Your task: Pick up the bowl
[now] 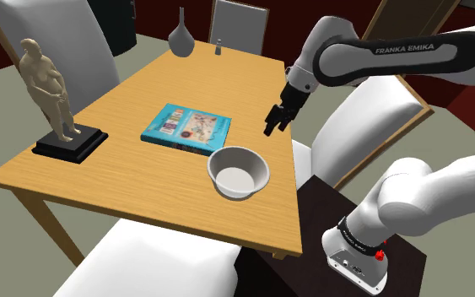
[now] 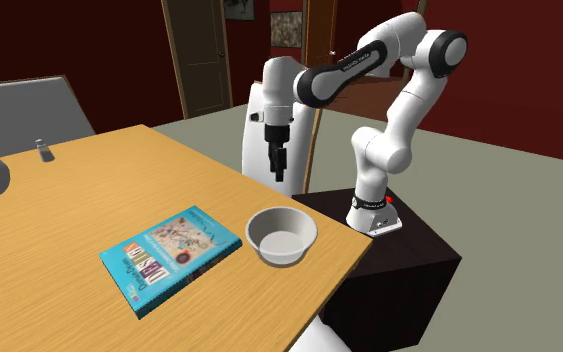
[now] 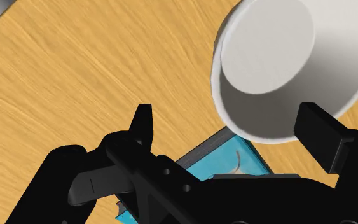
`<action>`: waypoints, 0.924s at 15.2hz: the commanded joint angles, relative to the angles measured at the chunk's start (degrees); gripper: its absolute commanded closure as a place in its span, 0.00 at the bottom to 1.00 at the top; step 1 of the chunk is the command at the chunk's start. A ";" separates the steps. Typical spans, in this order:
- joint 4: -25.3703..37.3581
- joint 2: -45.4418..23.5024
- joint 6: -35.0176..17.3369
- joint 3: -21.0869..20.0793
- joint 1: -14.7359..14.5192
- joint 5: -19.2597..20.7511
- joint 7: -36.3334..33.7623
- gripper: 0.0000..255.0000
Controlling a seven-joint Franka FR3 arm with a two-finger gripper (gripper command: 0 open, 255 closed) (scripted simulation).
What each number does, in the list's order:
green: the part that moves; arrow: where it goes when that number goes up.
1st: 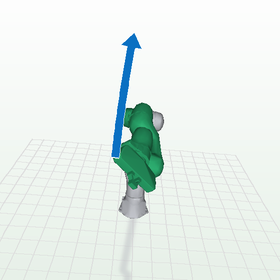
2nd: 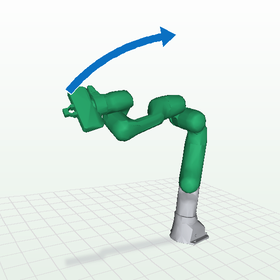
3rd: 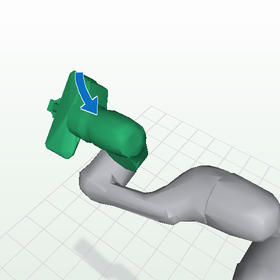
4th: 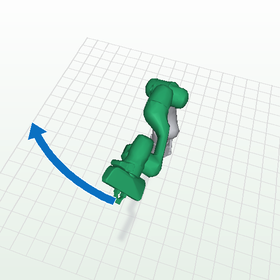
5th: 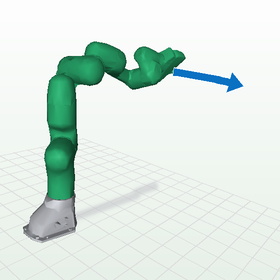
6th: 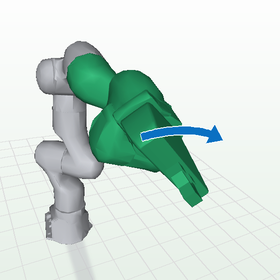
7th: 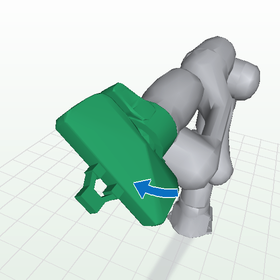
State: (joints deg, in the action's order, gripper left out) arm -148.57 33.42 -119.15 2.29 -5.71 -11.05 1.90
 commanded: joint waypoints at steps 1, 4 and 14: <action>-1.79 -2.83 -4.15 1.04 -1.28 -3.04 1.71 0.00; -3.50 -7.78 -9.84 2.62 -3.81 -8.45 5.06 0.00; -6.29 -16.09 -19.65 4.34 -7.23 -16.10 11.77 0.00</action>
State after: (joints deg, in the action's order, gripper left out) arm -154.69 17.92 -138.11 6.47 -12.81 -26.75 13.08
